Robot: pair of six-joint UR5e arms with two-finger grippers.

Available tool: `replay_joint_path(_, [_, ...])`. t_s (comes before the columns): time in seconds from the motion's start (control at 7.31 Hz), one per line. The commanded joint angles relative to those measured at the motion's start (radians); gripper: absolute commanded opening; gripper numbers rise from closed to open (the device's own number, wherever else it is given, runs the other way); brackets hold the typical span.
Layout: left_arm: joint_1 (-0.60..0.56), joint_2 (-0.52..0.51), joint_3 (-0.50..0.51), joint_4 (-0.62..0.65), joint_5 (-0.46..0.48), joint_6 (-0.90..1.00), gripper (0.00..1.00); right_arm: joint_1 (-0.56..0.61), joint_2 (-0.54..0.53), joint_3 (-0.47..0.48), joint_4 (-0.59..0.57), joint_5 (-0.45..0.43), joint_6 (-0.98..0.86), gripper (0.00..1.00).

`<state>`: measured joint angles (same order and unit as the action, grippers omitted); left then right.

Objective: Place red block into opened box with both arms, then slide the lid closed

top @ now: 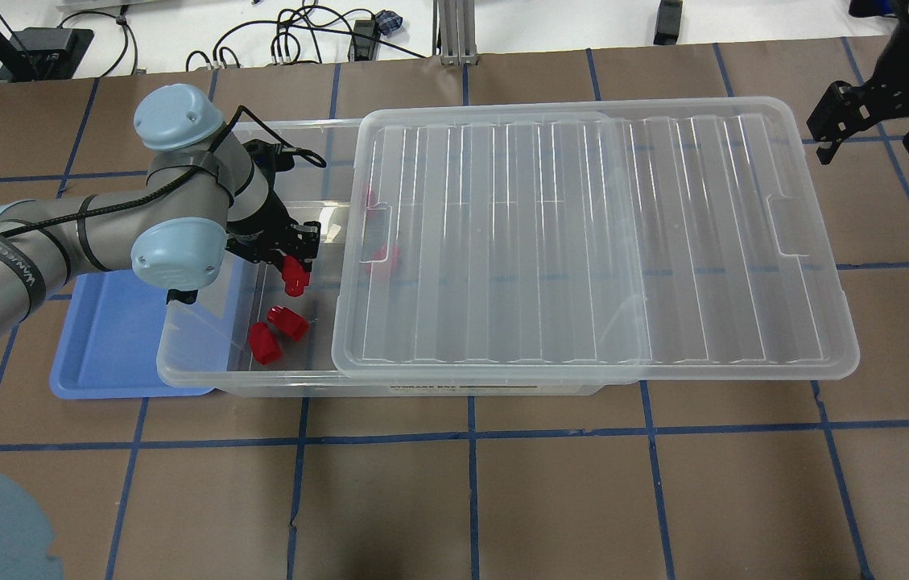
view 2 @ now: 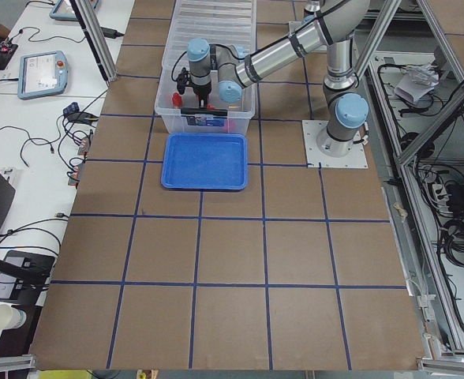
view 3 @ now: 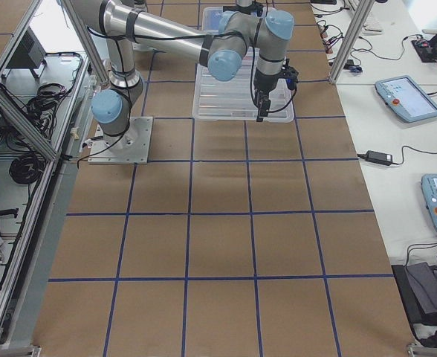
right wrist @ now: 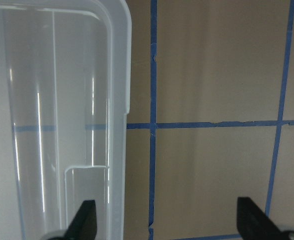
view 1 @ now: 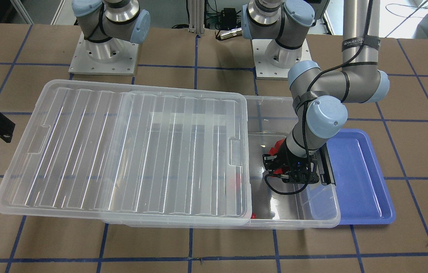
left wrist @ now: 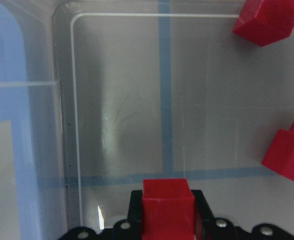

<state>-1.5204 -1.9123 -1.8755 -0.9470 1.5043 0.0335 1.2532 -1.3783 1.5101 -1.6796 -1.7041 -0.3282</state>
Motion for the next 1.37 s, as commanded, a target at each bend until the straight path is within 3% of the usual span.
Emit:
replay_joint_path(0.0, [-0.001, -0.010, -0.005, -0.001, 0.002, -0.027, 0.00, 0.000, 0.001, 0.006, 0.006, 0.000, 0.000, 1.00])
replay_joint_path(0.55, [-0.001, -0.017, -0.016, 0.002, 0.033, -0.017, 0.00, 0.000, 0.001, 0.007, 0.012, 0.000, 0.002, 1.00])
replay_joint_path(0.82, [-0.001, -0.022, -0.004, 0.007, 0.048, -0.001, 1.00, 0.000, 0.001, 0.007, 0.012, 0.000, 0.003, 1.00])
replay_joint_path(1.09, [-0.007, 0.012, 0.080, -0.027, 0.048, -0.007, 1.00, 0.000, 0.001, 0.007, 0.012, 0.000, 0.003, 1.00])
replay_joint_path(1.23, [-0.012, 0.031, 0.125, -0.115, 0.045, -0.018, 1.00, 0.000, 0.001, 0.007, 0.014, 0.000, 0.003, 1.00])
